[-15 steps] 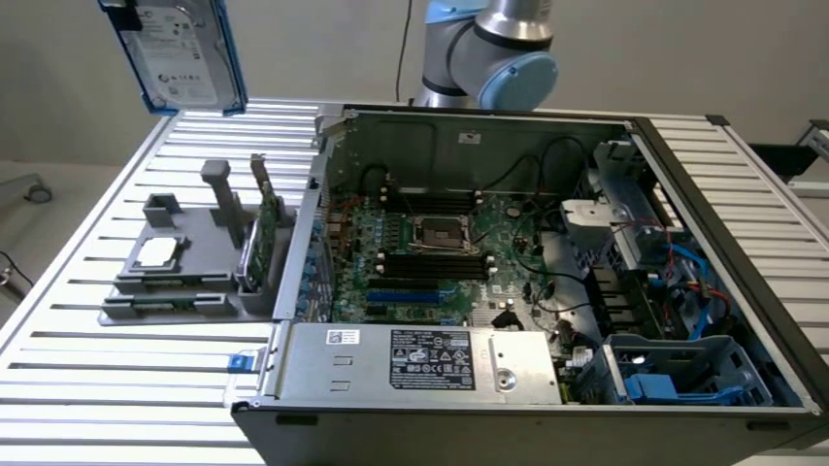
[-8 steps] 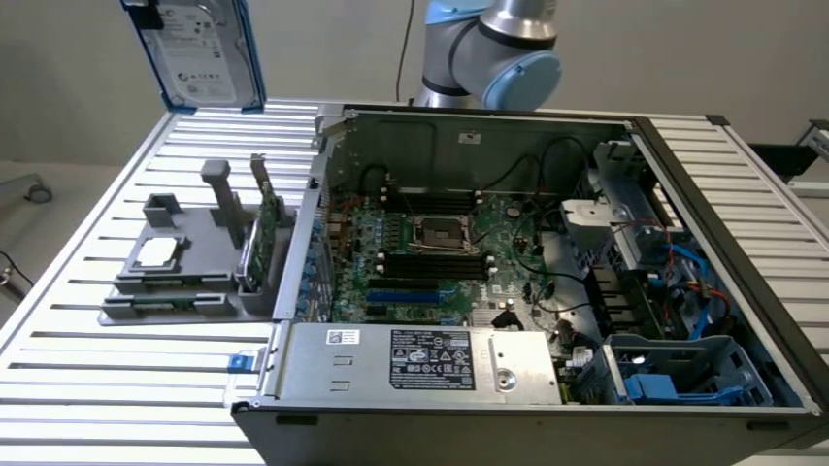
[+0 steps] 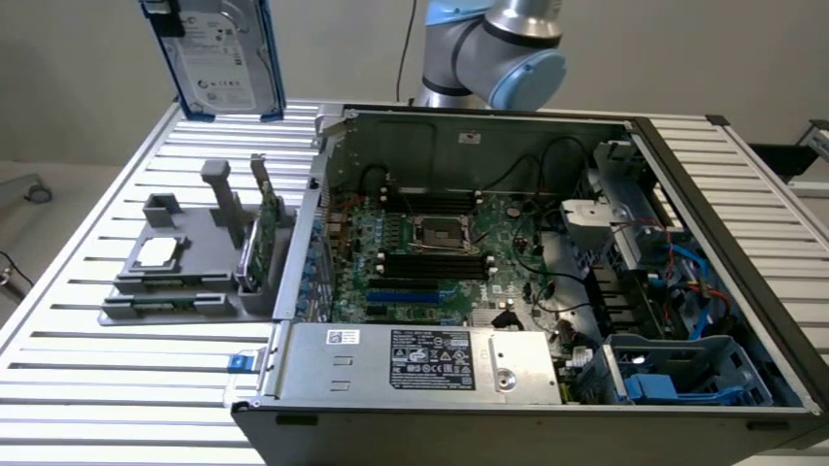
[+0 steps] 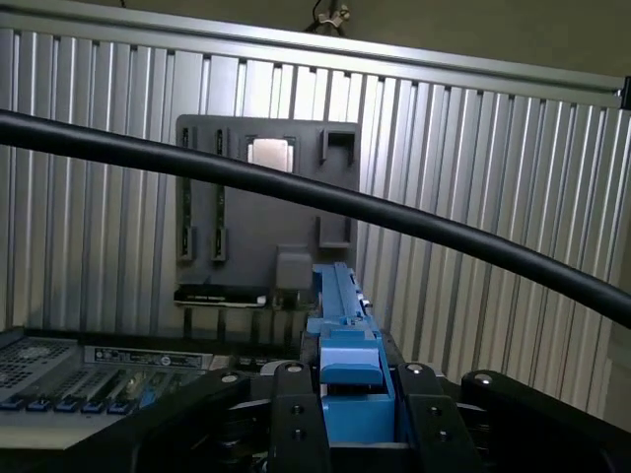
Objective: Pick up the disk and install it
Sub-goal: 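Pick up the disk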
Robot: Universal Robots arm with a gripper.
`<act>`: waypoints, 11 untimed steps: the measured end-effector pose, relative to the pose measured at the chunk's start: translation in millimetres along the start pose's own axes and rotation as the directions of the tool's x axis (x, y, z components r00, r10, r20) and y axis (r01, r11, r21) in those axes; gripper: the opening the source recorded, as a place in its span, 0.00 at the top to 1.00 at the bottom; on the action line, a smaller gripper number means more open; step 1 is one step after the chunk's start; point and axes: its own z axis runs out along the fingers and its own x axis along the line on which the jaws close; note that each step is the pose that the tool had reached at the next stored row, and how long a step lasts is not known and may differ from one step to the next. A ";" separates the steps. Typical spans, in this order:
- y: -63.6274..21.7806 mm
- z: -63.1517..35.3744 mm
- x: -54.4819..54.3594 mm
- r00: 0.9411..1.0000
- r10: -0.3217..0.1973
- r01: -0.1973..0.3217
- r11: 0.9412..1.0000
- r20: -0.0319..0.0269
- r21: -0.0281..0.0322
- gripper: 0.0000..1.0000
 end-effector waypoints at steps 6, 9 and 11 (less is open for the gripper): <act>-17.8 -1.1 8.3 1.000 0.000 0.000 1.000 0.000 0.002 0.67; -29.3 -1.5 11.0 1.000 0.000 0.000 1.000 0.000 0.002 0.67; -37.5 -1.9 13.9 1.000 0.000 0.000 1.000 0.000 0.002 0.67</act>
